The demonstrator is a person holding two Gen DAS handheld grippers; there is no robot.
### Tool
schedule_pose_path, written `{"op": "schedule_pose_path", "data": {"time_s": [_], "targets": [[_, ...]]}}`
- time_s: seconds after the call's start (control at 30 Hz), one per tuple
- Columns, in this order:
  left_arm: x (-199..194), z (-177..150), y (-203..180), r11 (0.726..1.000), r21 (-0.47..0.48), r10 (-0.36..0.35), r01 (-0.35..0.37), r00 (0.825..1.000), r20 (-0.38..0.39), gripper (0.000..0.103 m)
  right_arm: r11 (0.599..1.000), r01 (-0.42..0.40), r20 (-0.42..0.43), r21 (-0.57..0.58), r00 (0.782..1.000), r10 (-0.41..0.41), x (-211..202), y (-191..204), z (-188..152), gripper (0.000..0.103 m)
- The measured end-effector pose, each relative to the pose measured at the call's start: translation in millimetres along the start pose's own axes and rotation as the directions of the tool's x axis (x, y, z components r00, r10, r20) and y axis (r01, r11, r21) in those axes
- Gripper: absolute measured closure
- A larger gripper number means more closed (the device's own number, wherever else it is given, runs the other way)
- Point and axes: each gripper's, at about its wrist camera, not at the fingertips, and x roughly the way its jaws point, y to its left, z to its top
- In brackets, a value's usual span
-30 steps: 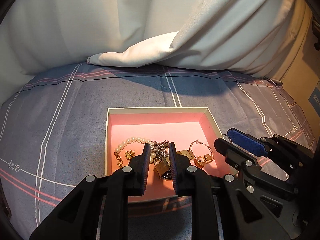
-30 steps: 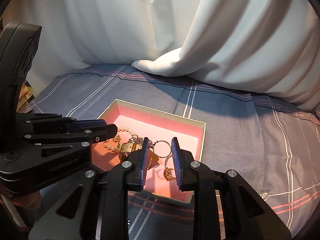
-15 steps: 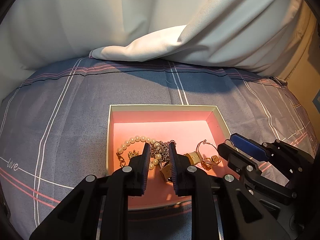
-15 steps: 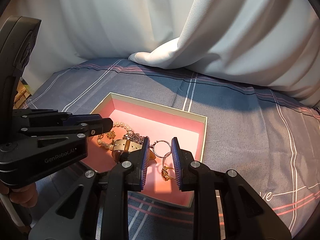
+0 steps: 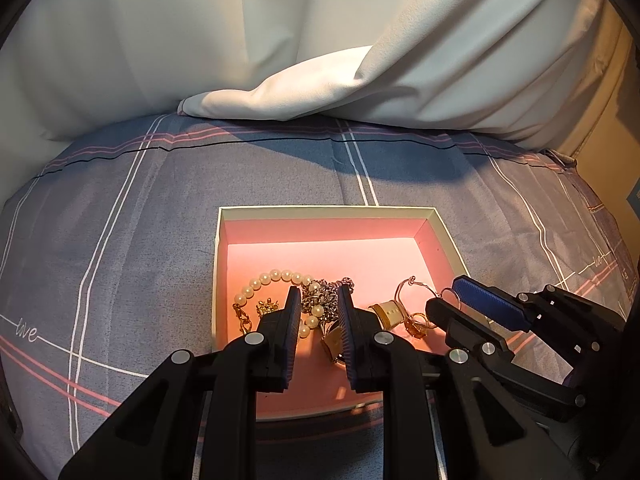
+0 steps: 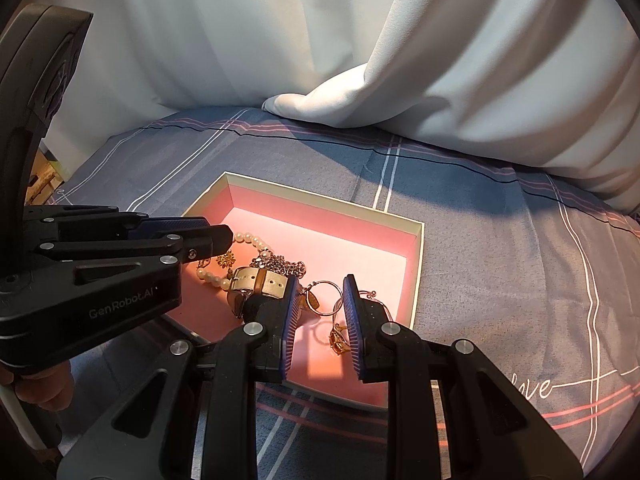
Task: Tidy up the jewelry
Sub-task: 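Carry the silver ring into the box and open the right tool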
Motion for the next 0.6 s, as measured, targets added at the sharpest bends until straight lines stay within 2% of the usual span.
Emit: {"op": "schedule_pose_path", "data": {"time_s": [0.6], "targets": [[-0.3, -1.2, 0.5, 1.0, 0.0, 0.005, -0.005, 1.0, -0.003, 0.084, 1.0, 0.003, 0.0, -0.001, 1.0, -0.003, -0.4, -0.6, -0.6, 0.08]]}}
